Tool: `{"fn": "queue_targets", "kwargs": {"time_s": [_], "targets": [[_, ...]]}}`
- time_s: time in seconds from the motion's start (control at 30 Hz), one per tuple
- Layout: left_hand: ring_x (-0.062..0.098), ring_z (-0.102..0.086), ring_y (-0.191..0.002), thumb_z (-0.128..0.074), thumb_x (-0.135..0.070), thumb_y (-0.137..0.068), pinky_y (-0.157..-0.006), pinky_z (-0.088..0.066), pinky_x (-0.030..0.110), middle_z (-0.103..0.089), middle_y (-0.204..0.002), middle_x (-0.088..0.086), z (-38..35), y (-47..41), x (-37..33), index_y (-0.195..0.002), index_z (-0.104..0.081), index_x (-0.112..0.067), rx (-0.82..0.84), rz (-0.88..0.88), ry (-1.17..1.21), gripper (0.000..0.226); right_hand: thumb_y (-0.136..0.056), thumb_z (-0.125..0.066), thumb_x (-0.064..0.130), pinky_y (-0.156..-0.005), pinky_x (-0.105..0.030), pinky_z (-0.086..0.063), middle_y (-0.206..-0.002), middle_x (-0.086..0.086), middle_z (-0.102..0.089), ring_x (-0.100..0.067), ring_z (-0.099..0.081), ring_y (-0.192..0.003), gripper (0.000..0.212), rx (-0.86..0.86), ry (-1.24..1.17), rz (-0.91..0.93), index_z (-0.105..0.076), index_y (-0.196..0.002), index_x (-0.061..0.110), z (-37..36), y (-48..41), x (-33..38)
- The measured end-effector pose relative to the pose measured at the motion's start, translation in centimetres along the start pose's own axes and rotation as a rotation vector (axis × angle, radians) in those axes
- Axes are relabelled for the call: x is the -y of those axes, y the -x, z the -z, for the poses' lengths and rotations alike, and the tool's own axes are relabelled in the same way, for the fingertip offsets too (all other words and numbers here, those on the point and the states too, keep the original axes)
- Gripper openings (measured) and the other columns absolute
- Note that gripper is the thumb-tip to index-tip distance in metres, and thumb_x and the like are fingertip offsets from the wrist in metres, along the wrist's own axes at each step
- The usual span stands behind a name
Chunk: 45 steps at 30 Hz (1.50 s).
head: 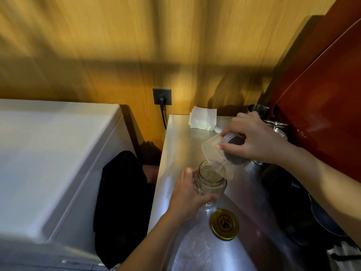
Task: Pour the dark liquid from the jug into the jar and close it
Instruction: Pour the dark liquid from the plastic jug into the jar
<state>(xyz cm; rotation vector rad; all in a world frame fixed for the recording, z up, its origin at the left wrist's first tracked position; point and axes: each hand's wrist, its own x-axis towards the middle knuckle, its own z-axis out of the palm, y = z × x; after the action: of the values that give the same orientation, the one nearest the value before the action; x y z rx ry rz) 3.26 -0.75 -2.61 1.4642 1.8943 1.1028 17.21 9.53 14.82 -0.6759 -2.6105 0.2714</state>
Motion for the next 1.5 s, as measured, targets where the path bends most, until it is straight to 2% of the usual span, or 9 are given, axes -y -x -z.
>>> {"fn": "queue_targets", "kwargs": {"time_s": [0.1,0.37,0.5,0.6,0.73,0.87,1.03,1.2,1.5], "targets": [[0.01,-0.043,-0.108,-0.08,-0.051,-0.057,-0.089,-0.042,0.028,-0.044,-0.114,-0.007,0.0,0.0,0.0,-0.116,-0.038,-0.027,0.001,0.006,-0.001,0.076,-0.075,-0.071,0.028,-0.079,-0.034,-0.025,-0.068,0.001,-0.051,-0.013,-0.04,-0.073,0.025,0.001,0.018,0.021,-0.068,-0.083,0.005,0.0,-0.1,0.2],[0.011,-0.042,-0.109,-0.078,-0.052,-0.056,-0.089,-0.042,0.03,-0.044,-0.115,-0.006,0.0,0.1,-0.2,-0.117,-0.039,-0.026,0.006,0.007,0.027,0.077,-0.075,-0.071,0.031,-0.078,-0.03,-0.019,-0.069,0.001,-0.051,-0.008,-0.036,-0.072,0.028,0.016,0.057,0.087,-0.068,-0.085,0.006,0.0,-0.5,0.5],[0.011,-0.041,-0.107,-0.079,-0.051,-0.056,-0.087,-0.041,0.029,-0.044,-0.113,-0.005,0.0,0.1,-0.3,-0.116,-0.039,-0.025,0.002,0.015,0.045,0.076,-0.073,-0.074,0.03,-0.08,-0.037,-0.026,-0.068,0.003,-0.049,-0.012,-0.039,-0.073,0.029,0.026,0.088,0.134,-0.068,-0.082,0.003,0.0,-0.6,0.7],[0.011,-0.041,-0.104,-0.079,-0.051,-0.056,-0.083,-0.039,0.026,-0.043,-0.11,-0.006,-0.1,0.1,-0.3,-0.113,-0.039,-0.027,-0.003,0.016,0.042,0.073,-0.074,-0.073,0.032,-0.081,-0.044,-0.03,-0.069,0.002,-0.05,-0.014,-0.041,-0.074,0.031,0.055,0.115,0.167,-0.068,-0.083,0.003,-0.1,-0.6,0.7],[0.012,-0.041,-0.102,-0.077,-0.052,-0.056,-0.077,-0.036,0.023,-0.042,-0.108,-0.006,-0.2,0.0,-0.5,-0.109,-0.038,-0.029,-0.006,0.02,0.028,0.07,-0.076,-0.067,0.039,-0.081,-0.044,-0.032,-0.073,-0.006,-0.059,-0.015,-0.044,-0.077,0.035,0.088,0.152,0.192,-0.068,-0.084,0.005,-0.2,-0.7,0.5],[0.01,-0.039,-0.101,-0.076,-0.053,-0.057,-0.07,-0.031,0.015,-0.04,-0.107,-0.008,-0.2,0.0,-0.5,-0.105,-0.035,-0.034,-0.006,0.017,0.015,0.067,-0.074,-0.059,0.043,-0.08,-0.042,-0.031,-0.075,-0.003,-0.06,-0.013,-0.042,-0.078,0.038,0.069,0.139,0.198,-0.068,-0.084,0.007,-0.2,-0.8,0.6],[0.01,-0.04,-0.102,-0.077,-0.054,-0.055,-0.077,-0.038,0.025,-0.041,-0.107,-0.007,-0.3,-0.2,-0.3,-0.105,-0.036,-0.033,-0.014,0.025,0.024,0.068,-0.074,-0.06,0.043,-0.079,-0.042,-0.032,-0.072,-0.006,-0.06,-0.015,-0.044,-0.076,0.038,0.075,0.158,0.227,-0.067,-0.083,0.006,-0.3,-0.8,0.5],[0.008,-0.039,-0.099,-0.073,-0.059,-0.053,-0.072,-0.034,0.018,-0.041,-0.104,-0.009,-0.4,-0.2,-0.2,-0.103,-0.038,-0.032,-0.021,0.016,0.026,0.067,-0.075,-0.061,0.043,-0.077,-0.046,-0.036,-0.073,-0.008,-0.063,-0.025,-0.053,-0.076,0.039,0.092,0.197,0.298,-0.067,-0.082,0.005,-0.5,-0.7,0.6],[0.007,-0.039,-0.098,-0.072,-0.06,-0.053,-0.079,-0.04,0.027,-0.041,-0.104,-0.008,-0.5,-0.2,0.0,-0.105,-0.039,-0.032,-0.028,0.003,0.028,0.068,-0.078,-0.052,0.047,-0.075,-0.044,-0.036,-0.071,-0.008,-0.063,-0.027,-0.055,-0.075,0.045,0.09,0.211,0.357,-0.066,-0.082,0.005,-1.1,-0.8,0.2]]}}
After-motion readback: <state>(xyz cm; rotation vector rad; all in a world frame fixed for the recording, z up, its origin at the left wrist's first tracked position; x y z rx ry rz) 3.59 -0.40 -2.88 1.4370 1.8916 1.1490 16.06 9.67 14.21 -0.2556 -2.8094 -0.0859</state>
